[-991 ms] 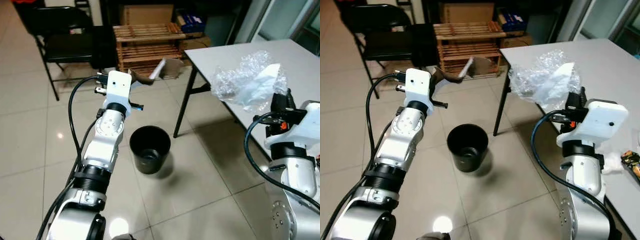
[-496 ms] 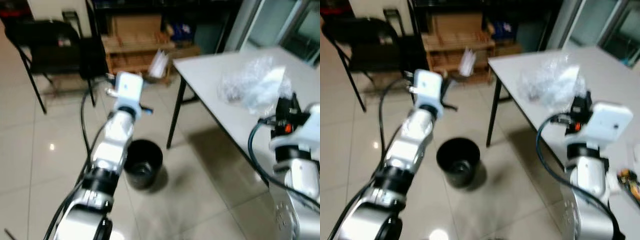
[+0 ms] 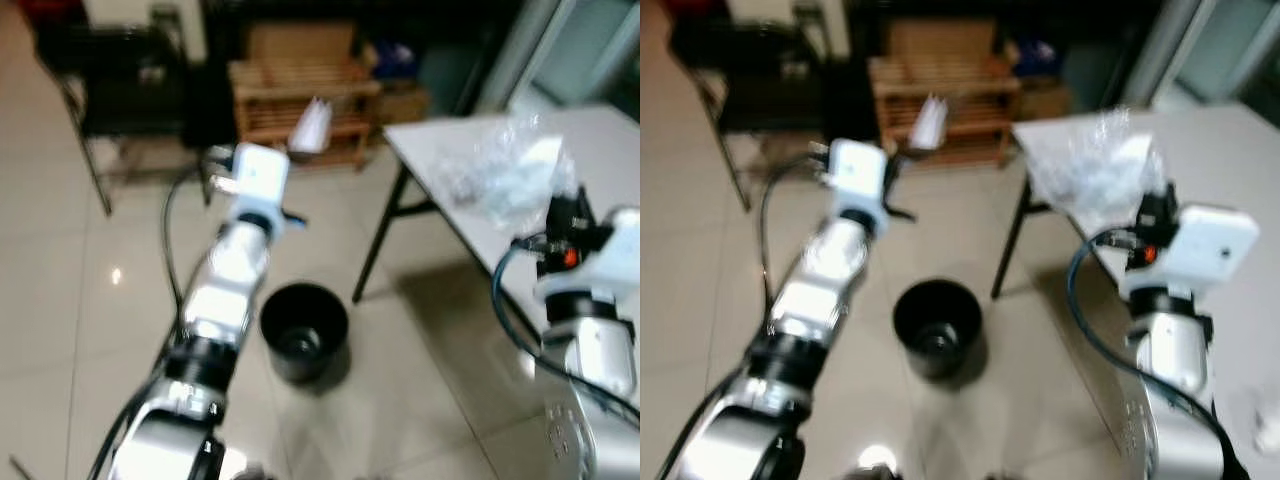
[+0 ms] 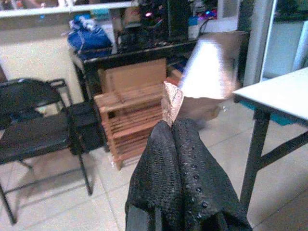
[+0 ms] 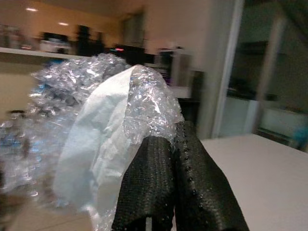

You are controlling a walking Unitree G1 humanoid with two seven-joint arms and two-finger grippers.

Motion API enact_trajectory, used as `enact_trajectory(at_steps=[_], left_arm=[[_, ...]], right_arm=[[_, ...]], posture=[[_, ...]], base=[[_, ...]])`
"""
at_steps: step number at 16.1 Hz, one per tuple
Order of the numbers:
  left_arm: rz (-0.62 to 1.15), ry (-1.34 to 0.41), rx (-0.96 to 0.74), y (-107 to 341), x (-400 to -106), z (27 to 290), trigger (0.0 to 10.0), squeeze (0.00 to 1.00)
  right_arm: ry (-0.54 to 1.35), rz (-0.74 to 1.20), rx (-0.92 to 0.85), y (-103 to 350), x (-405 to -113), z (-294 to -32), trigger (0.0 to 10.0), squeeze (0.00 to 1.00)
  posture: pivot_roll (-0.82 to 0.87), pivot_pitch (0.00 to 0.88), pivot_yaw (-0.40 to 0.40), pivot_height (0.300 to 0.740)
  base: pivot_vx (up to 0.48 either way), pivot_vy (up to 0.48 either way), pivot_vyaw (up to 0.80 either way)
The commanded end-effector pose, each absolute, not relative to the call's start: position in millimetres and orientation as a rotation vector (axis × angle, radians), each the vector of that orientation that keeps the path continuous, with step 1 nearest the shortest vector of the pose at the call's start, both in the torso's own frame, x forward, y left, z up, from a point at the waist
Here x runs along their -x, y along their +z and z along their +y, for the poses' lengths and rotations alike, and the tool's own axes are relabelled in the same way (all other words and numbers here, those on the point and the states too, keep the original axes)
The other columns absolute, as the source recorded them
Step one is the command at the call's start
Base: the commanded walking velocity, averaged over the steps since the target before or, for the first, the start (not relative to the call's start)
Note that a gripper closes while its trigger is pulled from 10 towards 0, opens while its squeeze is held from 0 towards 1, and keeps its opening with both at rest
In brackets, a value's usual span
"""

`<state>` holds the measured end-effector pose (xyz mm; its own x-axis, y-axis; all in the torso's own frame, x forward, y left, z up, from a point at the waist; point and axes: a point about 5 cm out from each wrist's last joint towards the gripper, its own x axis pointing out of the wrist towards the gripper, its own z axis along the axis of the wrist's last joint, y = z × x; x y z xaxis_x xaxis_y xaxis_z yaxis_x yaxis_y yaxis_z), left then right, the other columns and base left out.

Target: Picking trash to rubbish bin

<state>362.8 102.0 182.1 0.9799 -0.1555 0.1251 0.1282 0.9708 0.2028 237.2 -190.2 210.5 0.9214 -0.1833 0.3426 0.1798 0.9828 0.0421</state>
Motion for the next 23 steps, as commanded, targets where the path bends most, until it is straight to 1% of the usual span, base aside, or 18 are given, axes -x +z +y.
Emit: enact_trajectory(at_steps=[1, 6, 14, 15, 20, 23], left_arm=[[-0.157, -0.121, -0.2, 184.9, -362.9, 110.4, 10.0, 0.0], [-0.148, -0.119, -0.197, 184.6, -363.3, 110.0, 10.0, 0.0], [-0.136, -0.127, -0.172, 184.3, -365.0, 109.7, 10.0, 0.0], [-0.135, -0.127, -0.163, 184.4, -365.2, 109.4, 10.0, 0.0], [-0.104, -0.117, -0.123, 182.0, -366.9, 111.5, 10.0, 0.0], [-0.102, -0.112, -0.135, 181.8, -367.7, 112.3, 10.0, 0.0]], right_arm=[[-0.174, -0.363, -0.004, 212.5, -236.3, -188.0, 10.0, 0.0], [-0.177, -0.361, -0.004, 212.1, -237.1, -188.2, 10.0, 0.0], [-0.195, -0.356, -0.032, 211.4, -236.5, -189.9, 10.0, 0.0], [-0.197, -0.36, -0.034, 212.1, -236.6, -190.5, 10.0, 0.0], [-0.197, -0.365, -0.036, 212.8, -236.8, -190.8, 10.0, 0.0], [-0.198, -0.367, -0.03, 213.5, -236.5, -191.5, 10.0, 0.0]], posture=[[0.17, 0.094, -0.068, 0.74], [0.17, 0.093, -0.071, 0.74], [0.17, 0.096, -0.069, 0.74], [0.17, 0.095, -0.069, 0.74], [0.17, 0.094, -0.069, 0.74], [0.16, 0.094, -0.07, 0.74]], base=[[0.0, 0.0, 0.8], [0.0, 0.0, 0.8], [0.0, 0.0, 0.0], [0.0, 0.0, -0.8], [0.0, 0.0, 0.0], [0.37, 0.0, 0.0]])
